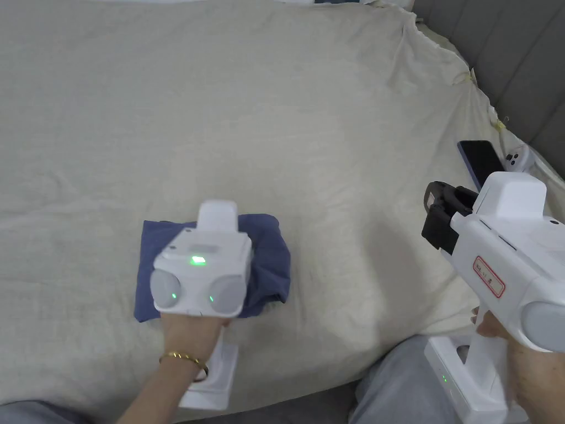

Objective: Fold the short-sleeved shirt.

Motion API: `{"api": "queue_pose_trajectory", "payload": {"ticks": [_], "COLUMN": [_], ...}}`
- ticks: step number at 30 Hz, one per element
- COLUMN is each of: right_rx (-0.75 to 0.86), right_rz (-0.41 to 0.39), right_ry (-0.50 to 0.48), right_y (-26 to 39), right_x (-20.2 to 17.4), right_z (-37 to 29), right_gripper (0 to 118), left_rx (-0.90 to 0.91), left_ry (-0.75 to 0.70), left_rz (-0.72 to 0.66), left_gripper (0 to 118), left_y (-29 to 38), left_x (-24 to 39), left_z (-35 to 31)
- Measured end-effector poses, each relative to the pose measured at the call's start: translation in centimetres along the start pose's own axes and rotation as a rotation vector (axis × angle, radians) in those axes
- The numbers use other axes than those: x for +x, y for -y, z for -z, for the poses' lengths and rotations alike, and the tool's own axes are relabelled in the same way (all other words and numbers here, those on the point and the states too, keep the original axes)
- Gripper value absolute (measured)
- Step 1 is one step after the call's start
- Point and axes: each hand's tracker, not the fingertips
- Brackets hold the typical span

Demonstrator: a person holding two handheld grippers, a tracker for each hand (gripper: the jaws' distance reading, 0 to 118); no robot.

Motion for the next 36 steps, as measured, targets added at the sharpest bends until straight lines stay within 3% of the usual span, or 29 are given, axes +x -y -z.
{"api": "queue_pose_trajectory", "payload": {"ticks": [6,8,10,13,16,18,20,25,29,36], "right_rx": [-0.024,-0.023,-0.020,-0.020,-0.016,-0.011,0.001,0.062,0.110,0.110], "right_rz": [0.016,0.031,0.024,0.028,0.018,0.009,0.003,-0.020,-0.035,-0.013], "right_ry": [0.024,0.023,0.032,0.029,0.021,0.012,0.003,-0.039,-0.100,-0.222], "right_y": [0.3,0.4,0.3,0.3,0.1,-0.1,-0.6,-2.0,-3.0,-1.7], "right_x": [1.2,1.5,1.4,1.3,0.7,0.2,-0.5,-2.8,-5.4,-13.6], "right_z": [-0.1,-0.3,-0.4,-0.6,-0.6,-0.6,-0.6,-0.2,1.0,5.0], "right_gripper": [0,0,0,0,0,0,0,0,0,0], "left_rx": [-0.087,-0.025,-0.053,-0.089,-0.114,-0.080,-0.004,0.226,0.380,0.411], "left_ry": [0.092,0.021,0.043,0.072,0.252,0.321,0.330,0.166,-0.032,-0.162], "left_rz": [0.116,0.209,0.237,0.146,-0.055,-0.192,-0.241,-0.215,-0.110,-0.097], "left_gripper": [0,0,0,0,0,0,0,0,0,0], "left_y": [4.5,4.9,4.6,3.3,0.9,-0.9,-2.9,-6.2,-6.4,-4.3], "left_x": [5.2,6.6,7.1,6.9,5.0,3.4,1.7,-4.0,-7.2,-10.4], "left_z": [1.5,1.3,1.7,2.0,1.1,0.2,-1.0,-4.9,-8.3,-11.6]}}
